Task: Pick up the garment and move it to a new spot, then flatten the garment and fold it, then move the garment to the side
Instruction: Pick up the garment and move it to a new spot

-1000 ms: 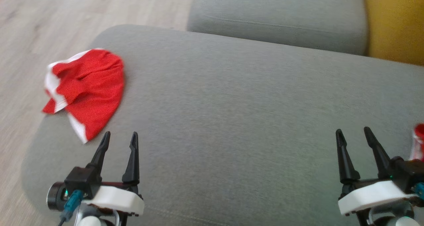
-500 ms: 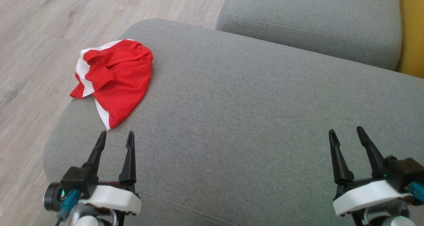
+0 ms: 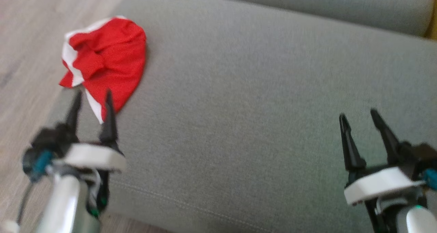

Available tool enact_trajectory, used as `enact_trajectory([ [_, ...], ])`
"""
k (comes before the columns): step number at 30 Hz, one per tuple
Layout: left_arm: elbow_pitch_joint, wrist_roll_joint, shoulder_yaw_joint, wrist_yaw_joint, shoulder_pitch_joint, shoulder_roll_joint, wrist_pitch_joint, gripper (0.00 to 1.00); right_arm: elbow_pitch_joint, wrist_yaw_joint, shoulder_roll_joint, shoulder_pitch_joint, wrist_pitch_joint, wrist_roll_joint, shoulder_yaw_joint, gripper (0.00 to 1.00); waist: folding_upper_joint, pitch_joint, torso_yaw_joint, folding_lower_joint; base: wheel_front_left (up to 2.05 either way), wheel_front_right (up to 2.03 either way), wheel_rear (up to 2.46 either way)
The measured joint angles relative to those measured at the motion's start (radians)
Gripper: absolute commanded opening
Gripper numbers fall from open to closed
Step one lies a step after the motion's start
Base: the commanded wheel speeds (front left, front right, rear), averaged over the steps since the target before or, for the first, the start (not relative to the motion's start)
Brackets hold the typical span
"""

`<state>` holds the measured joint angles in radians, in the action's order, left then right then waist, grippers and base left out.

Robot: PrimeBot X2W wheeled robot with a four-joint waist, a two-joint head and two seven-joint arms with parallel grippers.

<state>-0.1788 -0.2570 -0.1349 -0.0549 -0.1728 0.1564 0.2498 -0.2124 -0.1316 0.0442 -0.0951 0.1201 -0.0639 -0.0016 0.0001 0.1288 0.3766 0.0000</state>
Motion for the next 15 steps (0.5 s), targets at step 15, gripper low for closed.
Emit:
enact_trajectory([
  [15, -0.691, -0.083, 0.127, 0.154, -0.529, 0.04, 0.007, 1.0, -0.1, 0.0, 0.052, 0.183, 0.084, 0.074, 0.023, 1.0, 0.0, 0.311, -0.081, 0.0001, 0.0, 0.0, 0.0],
])
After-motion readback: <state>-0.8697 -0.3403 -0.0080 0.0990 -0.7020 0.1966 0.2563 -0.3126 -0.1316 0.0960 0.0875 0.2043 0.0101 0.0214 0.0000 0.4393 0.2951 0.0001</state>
